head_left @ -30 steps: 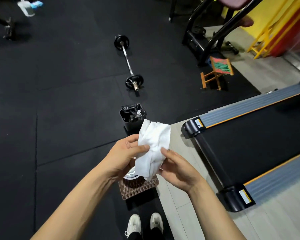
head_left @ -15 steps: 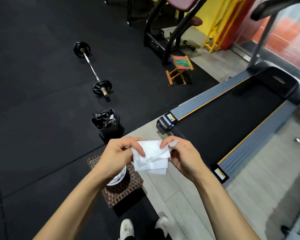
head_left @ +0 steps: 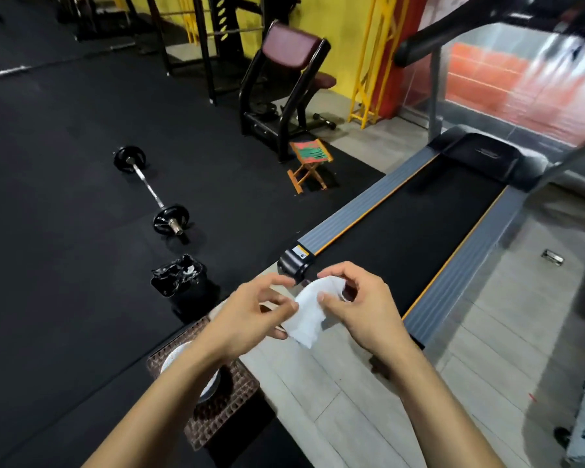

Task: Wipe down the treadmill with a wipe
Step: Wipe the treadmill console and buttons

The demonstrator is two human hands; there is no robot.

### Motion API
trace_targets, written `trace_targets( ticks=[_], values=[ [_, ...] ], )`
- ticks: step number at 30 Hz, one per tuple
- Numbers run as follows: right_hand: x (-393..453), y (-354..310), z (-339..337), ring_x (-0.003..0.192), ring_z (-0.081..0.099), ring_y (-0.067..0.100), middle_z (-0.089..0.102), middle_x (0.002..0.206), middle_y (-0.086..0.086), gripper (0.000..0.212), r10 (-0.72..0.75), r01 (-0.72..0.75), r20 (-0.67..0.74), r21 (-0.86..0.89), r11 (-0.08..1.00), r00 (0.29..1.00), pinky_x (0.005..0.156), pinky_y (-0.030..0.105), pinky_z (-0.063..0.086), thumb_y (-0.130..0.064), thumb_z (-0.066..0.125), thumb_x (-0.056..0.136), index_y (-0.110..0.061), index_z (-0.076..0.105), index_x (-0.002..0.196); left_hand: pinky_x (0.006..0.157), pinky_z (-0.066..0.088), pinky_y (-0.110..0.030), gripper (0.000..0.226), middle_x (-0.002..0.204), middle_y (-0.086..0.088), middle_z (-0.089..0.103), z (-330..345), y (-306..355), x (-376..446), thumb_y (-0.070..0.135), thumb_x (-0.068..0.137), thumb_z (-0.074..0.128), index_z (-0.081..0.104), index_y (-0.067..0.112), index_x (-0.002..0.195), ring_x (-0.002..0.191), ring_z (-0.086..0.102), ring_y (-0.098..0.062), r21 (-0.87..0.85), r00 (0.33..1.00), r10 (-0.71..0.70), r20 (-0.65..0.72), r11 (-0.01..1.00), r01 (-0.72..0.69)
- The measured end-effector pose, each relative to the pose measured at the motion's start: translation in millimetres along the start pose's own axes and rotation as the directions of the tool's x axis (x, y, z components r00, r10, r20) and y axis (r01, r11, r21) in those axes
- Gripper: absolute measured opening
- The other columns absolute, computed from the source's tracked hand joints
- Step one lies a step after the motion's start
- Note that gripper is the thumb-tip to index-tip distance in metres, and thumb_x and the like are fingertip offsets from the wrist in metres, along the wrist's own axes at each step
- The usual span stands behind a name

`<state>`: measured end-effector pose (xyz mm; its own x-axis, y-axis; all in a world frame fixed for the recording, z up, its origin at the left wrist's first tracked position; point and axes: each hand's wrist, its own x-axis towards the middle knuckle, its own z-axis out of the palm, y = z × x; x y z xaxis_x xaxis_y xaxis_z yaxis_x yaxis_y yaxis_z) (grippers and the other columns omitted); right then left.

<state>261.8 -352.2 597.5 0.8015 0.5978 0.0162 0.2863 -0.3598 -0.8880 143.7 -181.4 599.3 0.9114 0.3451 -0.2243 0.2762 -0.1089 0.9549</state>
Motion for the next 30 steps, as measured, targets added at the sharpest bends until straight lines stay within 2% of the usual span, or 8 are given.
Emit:
trace_targets(
  ticks=[4, 7, 14, 17, 21, 24, 26, 30],
  values=[
    [-30, 18, -69, 0.086, 0.06, 0.01, 0.062, 0.092, -0.016, 0.019, -0.196, 0.164, -0.181, -0.178, 0.97, 0.964, 0.067, 0.019, 0.047, -0.014, 0.074, 0.08, -0.032, 0.07, 0.085, 0.072, 0.064, -0.04, 0.008, 0.079, 0.006, 0.074, 88, 33, 7, 0.017, 0.097, 0.069, 0.075, 0.013, 0.096, 0.066, 0.065, -0.011, 0.112, 0.998, 0.042, 0.04, 0.993, -0.046],
    [-54, 43, -123, 0.088, 0.056, 0.006, 0.061, 0.093, -0.019, 0.011, -0.303, 0.224, -0.243, -0.304, 0.926, 0.921, 0.071, 0.023, 0.046, -0.032, 0.067, 0.084, -0.034, 0.072, 0.093, 0.074, 0.064, -0.037, 0.011, 0.078, -0.002, 0.075, 158, 56, 12, 0.017, 0.098, 0.066, 0.073, 0.009, 0.093, 0.072, 0.068, -0.014, 0.102, 0.996, 0.072, 0.046, 0.992, -0.076],
    [-111, 119, -237, 0.123, 0.05, 0.0, 0.057, 0.132, -0.023, 0.046, -0.38, 0.277, -0.186, -0.417, 0.866, 0.906, 0.104, 0.024, 0.039, -0.05, 0.069, 0.089, -0.034, 0.062, 0.132, 0.061, 0.06, -0.032, 0.009, 0.078, -0.015, 0.073, 302, 94, 34, 0.003, 0.097, 0.065, 0.071, -0.003, 0.1, 0.073, 0.07, -0.021, -0.199, 1.0, -0.011, 0.008, 0.98, 0.012],
    [-121, 147, -276, 0.119, 0.056, 0.004, 0.061, 0.132, -0.018, 0.047, -0.455, 0.273, -0.285, -0.501, 0.821, 0.844, 0.097, 0.027, 0.044, -0.022, 0.072, 0.084, -0.029, 0.066, 0.13, 0.068, 0.061, -0.032, 0.011, 0.089, -0.022, 0.074, 348, 107, 43, 0.002, 0.099, 0.062, 0.071, -0.003, 0.103, 0.083, 0.071, -0.023, -0.192, 0.994, 0.017, 0.113, 0.981, 0.005],
    [-119, 175, -326, 0.107, 0.063, 0.009, 0.069, 0.123, -0.012, 0.039, -0.543, 0.223, -0.415, -0.605, 0.764, 0.73, 0.089, 0.025, 0.046, -0.012, 0.056, 0.087, -0.024, 0.073, 0.121, 0.087, 0.06, -0.032, 0.015, 0.096, 0.001, 0.078, 394, 125, 58, 0.012, 0.102, 0.06, 0.073, 0.016, 0.106, 0.098, 0.072, -0.013, -0.003, 0.954, 0.195, 0.225, 0.98, -0.2],
    [-115, 190, -364, 0.107, 0.064, 0.011, 0.07, 0.12, -0.011, 0.037, -0.558, 0.164, -0.468, -0.648, 0.744, 0.685, 0.09, 0.025, 0.045, -0.009, 0.055, 0.088, -0.021, 0.073, 0.117, 0.097, 0.05, -0.025, 0.02, 0.113, 0.019, 0.072, 415, 137, 75, 0.024, 0.103, 0.058, 0.068, 0.031, 0.119, 0.112, 0.064, -0.001, 0.251, 0.892, 0.345, 0.292, 0.872, -0.42],
    [-110, 205, -393, 0.104, 0.066, 0.013, 0.071, 0.115, -0.009, 0.034, -0.573, 0.122, -0.491, -0.68, 0.723, 0.656, 0.088, 0.027, 0.046, -0.005, 0.055, 0.087, -0.018, 0.074, 0.112, 0.103, 0.043, -0.024, 0.027, 0.124, 0.028, 0.061, 430, 144, 95, 0.036, 0.103, 0.054, 0.061, 0.038, 0.128, 0.12, 0.053, 0.003, 0.479, 0.833, 0.445, 0.328, 0.682, -0.553],
    [-85, 232, -454, 0.099, 0.063, 0.019, 0.071, 0.111, -0.002, 0.028, -0.608, 0.041, -0.489, -0.758, 0.652, 0.626, 0.085, 0.029, 0.046, -0.009, 0.055, 0.088, -0.017, 0.075, 0.104, 0.105, 0.034, -0.025, 0.037, 0.131, 0.028, 0.053, 465, 164, 143, 0.047, 0.097, 0.041, 0.056, 0.04, 0.13, 0.125, 0.044, 0.001, 0.582, 0.717, 0.562, 0.412, 0.443, -0.682]
  ],
)
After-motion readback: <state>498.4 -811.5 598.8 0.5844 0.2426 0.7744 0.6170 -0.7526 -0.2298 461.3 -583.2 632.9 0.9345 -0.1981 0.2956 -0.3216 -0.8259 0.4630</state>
